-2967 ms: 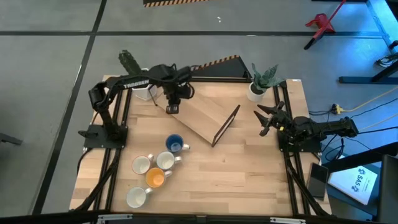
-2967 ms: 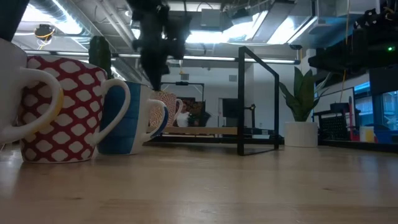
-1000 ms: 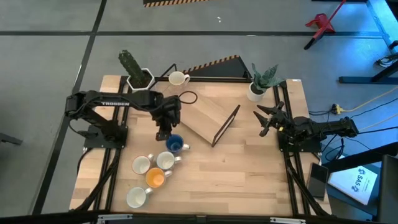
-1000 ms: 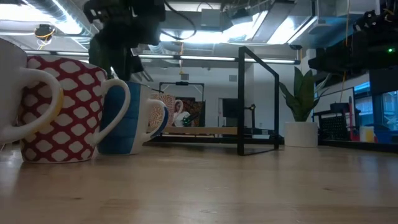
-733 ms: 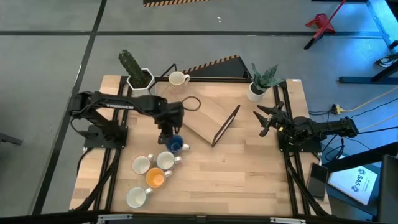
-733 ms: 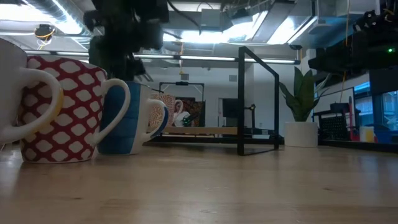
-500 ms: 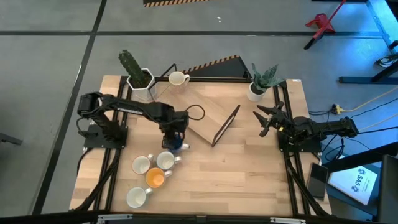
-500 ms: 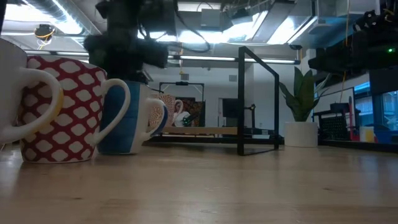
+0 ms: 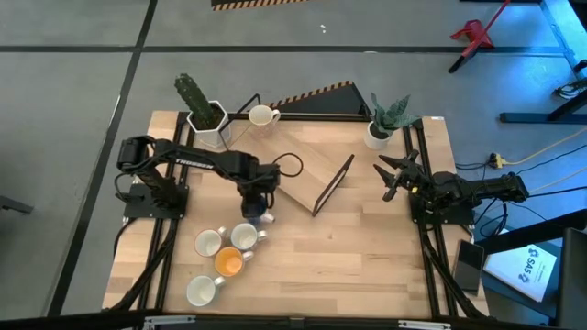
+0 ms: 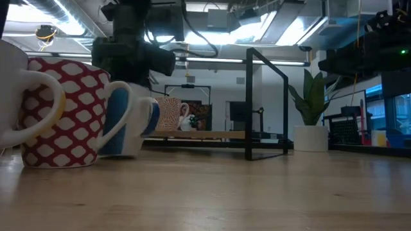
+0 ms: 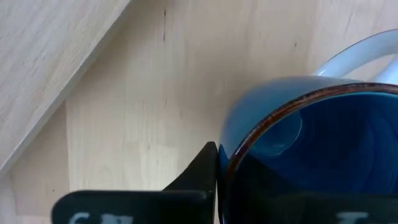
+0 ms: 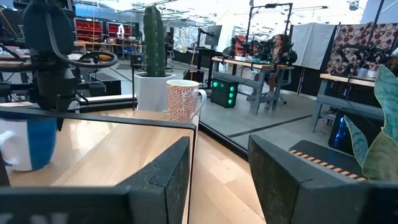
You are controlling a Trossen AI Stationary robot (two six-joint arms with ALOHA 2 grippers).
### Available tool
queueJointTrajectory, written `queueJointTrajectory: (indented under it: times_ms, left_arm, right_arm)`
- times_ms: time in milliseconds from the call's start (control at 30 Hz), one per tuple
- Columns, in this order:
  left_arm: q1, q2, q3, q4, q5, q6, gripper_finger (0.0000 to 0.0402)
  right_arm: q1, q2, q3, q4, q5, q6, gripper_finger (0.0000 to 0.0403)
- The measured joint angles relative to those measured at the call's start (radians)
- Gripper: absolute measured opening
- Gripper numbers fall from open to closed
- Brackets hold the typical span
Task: Place coffee mugs
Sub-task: Put the blue mug on the shelf
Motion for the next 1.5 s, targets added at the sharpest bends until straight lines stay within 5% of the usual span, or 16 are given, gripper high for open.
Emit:
queueJointTrajectory:
  times_ms: [333,600,1067,1500]
  left_arm:
    - [0.076,0.002,0.200,-0.094,-0.055,-0.057,0.0012]
    - [0.250,0.016,0.403,-0.072,-0.191,-0.129,0.0012]
    - [0.436,0.340,0.709,-0.170,-0.197,-0.205,0.0012]
    - [0.477,0.404,0.734,-0.221,-0.127,-0.204,0.0012]
  right_arm:
    - [0.000,0.000,0.000,-0.004,0.000,0.000,0.0150]
    - [0.000,0.000,0.000,-0.006,0.000,0.000,0.0150]
    - [0.000,0.000,0.000,-0.012,0.000,0.000,0.0150]
    - [0.000,0.000,0.001,-0.017,0.000,0.000,0.0150]
